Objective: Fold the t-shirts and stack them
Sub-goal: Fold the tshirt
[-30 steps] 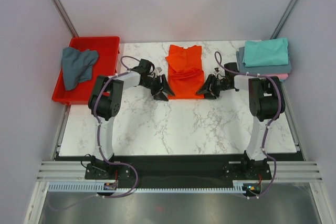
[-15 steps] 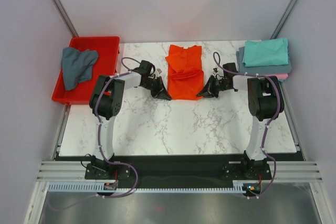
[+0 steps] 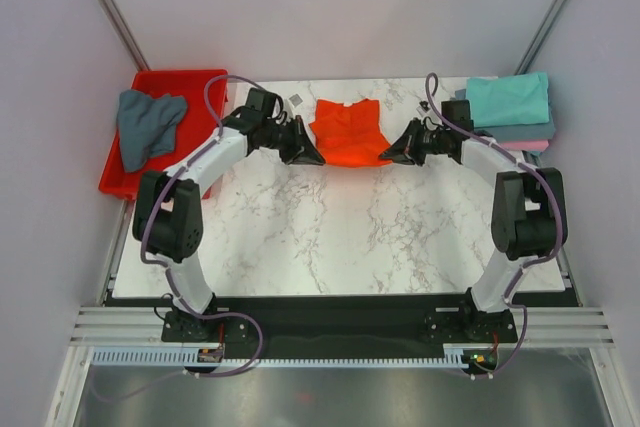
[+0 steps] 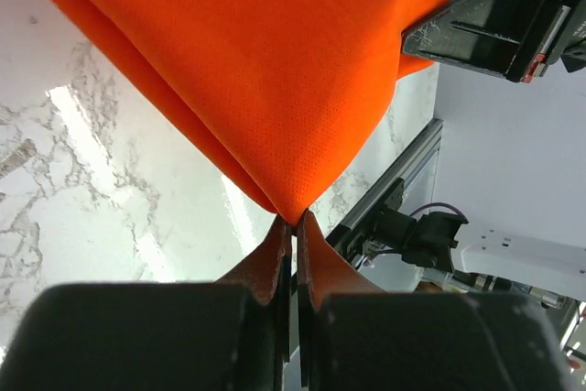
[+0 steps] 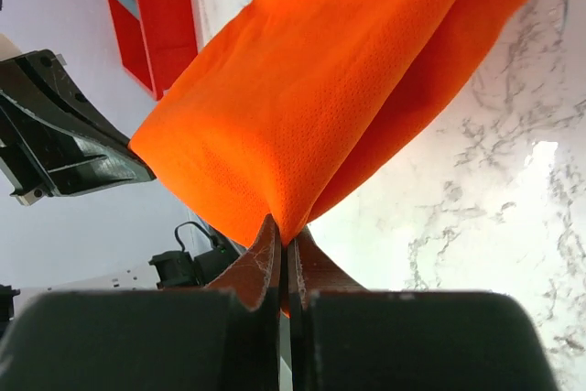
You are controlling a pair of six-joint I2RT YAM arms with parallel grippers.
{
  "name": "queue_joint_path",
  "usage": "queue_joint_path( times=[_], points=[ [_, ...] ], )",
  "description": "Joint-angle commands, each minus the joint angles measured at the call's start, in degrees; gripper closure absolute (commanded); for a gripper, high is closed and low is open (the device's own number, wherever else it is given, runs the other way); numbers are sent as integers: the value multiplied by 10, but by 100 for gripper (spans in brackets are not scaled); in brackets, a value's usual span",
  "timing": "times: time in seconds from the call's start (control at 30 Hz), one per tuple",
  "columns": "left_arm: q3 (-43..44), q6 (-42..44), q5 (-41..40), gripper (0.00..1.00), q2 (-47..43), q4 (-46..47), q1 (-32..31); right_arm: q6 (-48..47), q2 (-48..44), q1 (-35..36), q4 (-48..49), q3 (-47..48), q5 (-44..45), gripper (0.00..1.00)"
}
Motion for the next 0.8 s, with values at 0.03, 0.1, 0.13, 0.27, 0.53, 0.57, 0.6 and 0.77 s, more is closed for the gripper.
queue_joint_path(
  times=[0.03,0.1,0.13,0.27,0.53,0.57,0.6,0.77],
  points=[
    [-41,20,4,98,-53,-11,-5,19,-49,-2,12,-35,-6,100],
    [-72,20,4,98,-63,-11,-6,23,-63,-2,11,-58,-7,100],
    [-93,20,4,98,-72,-11,-6,21,-70,-1,11,-65,-8,100],
    [-130,20,4,98,-94,-11,-9,20,-91,7,12,-88,-4,100],
    [21,35,-28,98,-55,-14,-6,30,-51,19,23,18,-2,100],
    [42,42,-29,98,-32,-20,-3,33,-42,18,31,46,-1,100],
    [64,45,-31,98,-15,-22,0,33,-31,18,34,61,-2,100],
    [197,69,-54,98,64,-28,15,26,64,18,54,180,3,100]
  ],
)
